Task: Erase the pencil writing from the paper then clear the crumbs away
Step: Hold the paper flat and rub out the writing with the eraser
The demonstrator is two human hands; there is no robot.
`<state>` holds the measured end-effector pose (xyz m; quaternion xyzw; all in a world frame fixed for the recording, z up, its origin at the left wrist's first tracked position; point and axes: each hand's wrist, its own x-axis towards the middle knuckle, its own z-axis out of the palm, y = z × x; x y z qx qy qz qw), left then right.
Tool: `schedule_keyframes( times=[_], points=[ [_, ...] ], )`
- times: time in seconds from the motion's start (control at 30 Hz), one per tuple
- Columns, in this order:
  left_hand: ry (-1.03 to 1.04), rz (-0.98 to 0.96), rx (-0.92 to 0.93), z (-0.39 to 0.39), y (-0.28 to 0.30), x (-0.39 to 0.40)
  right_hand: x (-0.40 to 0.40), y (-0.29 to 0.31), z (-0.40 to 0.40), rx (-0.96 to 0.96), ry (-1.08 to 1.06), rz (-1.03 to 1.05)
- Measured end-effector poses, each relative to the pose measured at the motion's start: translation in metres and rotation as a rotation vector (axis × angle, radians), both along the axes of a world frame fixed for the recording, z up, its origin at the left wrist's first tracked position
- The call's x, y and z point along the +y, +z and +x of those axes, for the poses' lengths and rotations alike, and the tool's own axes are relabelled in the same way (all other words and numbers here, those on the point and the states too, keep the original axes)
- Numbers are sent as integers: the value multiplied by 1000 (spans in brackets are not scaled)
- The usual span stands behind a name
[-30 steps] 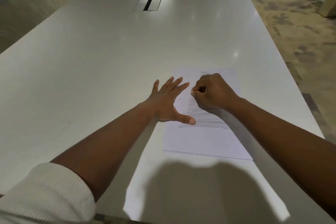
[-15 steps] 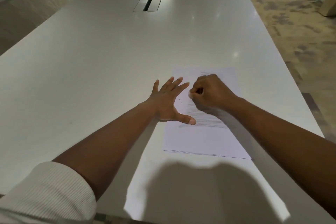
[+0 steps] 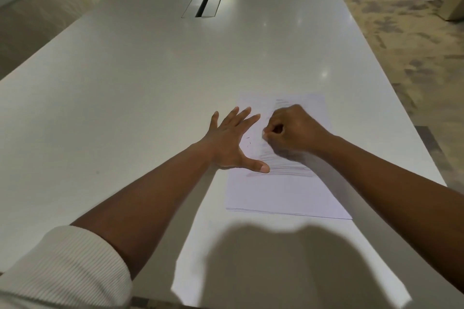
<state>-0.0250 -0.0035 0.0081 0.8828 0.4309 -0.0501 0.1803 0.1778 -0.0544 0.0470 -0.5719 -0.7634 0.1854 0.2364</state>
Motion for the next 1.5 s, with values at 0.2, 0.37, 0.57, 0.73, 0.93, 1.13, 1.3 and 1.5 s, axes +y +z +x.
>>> schedule_keyframes(
  times=[0.2,0.37,0.57,0.73,0.93,1.13,1.3,1.5],
  points=[
    [4,6,-14,0,-2,0,7,0,2,-19,1,8],
    [6,13,-12,1,-2,0,-19,2,-8,47,193,-171],
    [2,5,-14,0,0,0,4,1,-6,27,-5,-31],
    [2,13,-13,-1,0,-1,12,2,-8,-3,-68,10],
    [-3,32,19,1,-1,0,-20,3,-20,81,132,-218],
    [3,5,0,0,1,-1,10,6,-5,14,-101,-80],
    [2,12,-2,1,-1,0,2,4,-7,-9,5,-62],
    [0,17,13,2,-1,1,-20,8,-15,61,143,-243]
  ],
)
